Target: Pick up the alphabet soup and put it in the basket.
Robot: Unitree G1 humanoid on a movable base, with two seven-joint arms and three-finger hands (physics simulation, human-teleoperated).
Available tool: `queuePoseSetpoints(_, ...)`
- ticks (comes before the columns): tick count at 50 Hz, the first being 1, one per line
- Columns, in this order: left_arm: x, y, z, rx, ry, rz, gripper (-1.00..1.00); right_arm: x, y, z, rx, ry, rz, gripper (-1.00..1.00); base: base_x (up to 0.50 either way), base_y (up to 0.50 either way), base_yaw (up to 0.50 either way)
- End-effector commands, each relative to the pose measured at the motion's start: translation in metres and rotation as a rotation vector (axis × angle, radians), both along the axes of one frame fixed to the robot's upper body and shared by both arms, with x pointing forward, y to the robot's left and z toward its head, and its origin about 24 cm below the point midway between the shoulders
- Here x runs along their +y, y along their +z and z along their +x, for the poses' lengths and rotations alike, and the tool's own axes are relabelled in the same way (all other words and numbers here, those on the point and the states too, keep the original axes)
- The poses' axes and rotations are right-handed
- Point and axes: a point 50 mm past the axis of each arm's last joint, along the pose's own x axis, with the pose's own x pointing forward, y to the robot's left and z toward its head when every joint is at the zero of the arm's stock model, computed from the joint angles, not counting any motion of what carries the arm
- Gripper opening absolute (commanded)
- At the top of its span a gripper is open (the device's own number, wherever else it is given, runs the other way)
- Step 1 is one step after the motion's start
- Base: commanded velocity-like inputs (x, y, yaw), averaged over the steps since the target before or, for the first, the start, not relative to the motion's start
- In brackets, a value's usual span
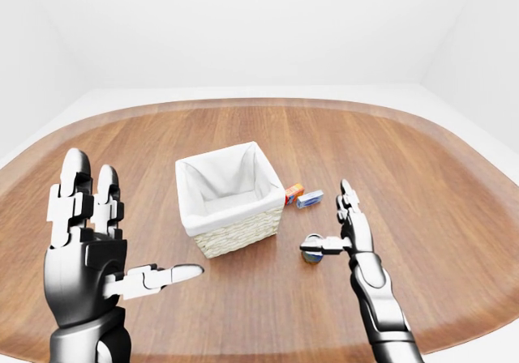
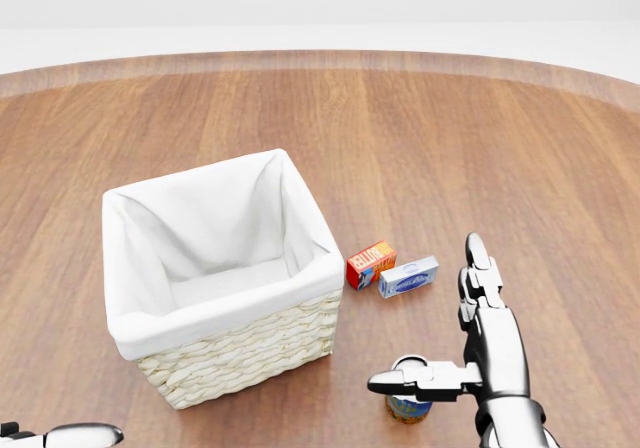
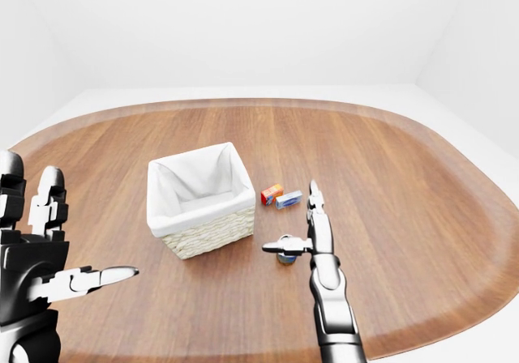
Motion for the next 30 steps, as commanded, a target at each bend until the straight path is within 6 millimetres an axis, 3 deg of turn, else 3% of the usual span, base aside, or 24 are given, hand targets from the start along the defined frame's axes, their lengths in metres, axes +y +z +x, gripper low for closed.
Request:
queuePoseSetpoints(1, -0.002, 0.001, -0.001, -0.006, -0.007, 0.001, 1.0, 0.0, -0.019, 0.002, 0.05, 0.002, -0.014, 1.0, 0.0, 0.0, 0.0)
queuePoseSetpoints(30, -0.002, 0.005, -0.007, -0.022, -0.018, 0.0, 1.0, 0.0, -0.048, 0.002, 0.182, -0.013, -0.074, 1.0, 0.0, 0.0, 0.0)
